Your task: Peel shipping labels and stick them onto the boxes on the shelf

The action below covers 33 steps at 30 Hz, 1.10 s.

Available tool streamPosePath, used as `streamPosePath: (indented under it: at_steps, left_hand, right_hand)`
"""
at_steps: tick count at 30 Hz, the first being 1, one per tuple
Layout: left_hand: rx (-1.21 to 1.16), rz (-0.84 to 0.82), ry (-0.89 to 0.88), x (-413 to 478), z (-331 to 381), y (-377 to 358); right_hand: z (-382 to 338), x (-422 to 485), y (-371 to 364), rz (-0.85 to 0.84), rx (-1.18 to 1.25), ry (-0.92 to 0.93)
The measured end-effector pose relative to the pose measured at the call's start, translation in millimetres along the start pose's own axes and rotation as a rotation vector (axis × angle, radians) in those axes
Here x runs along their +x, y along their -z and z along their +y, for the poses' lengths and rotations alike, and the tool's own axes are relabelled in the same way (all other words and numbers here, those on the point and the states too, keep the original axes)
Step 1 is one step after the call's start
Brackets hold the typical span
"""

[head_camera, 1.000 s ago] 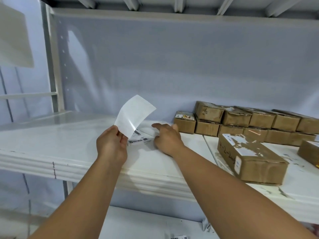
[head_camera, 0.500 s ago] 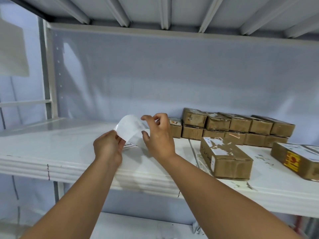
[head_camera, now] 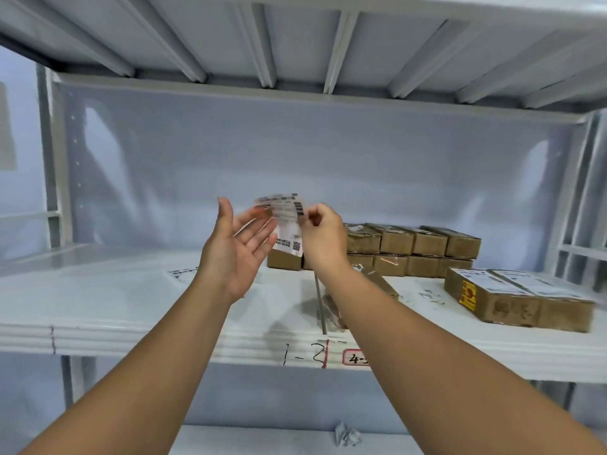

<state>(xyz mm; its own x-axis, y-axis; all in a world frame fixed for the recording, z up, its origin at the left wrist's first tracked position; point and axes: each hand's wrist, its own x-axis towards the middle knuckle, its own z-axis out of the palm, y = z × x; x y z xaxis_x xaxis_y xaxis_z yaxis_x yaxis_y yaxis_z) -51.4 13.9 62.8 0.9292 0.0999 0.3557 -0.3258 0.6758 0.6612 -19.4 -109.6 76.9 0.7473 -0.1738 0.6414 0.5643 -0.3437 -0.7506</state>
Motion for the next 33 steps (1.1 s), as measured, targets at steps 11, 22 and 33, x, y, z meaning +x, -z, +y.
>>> streamPosePath:
  at_steps: [11,22,33]
  left_hand:
    - [0.756,-0.001,-0.184,1.1,-50.4,-55.2]
    - [0.758,-0.062,-0.115,14.5,-105.9,-65.4]
    - [0.764,-0.161,-0.175,18.1,-130.0,-36.1]
  right_hand:
    - [16.2,14.9,103.6,-0.026,0.231,-0.300]
    - [76.7,23.5,125.3,-0.006,0.050,-0.329]
    - [106.7,12.5,114.0,-0.067,0.275,-0.325]
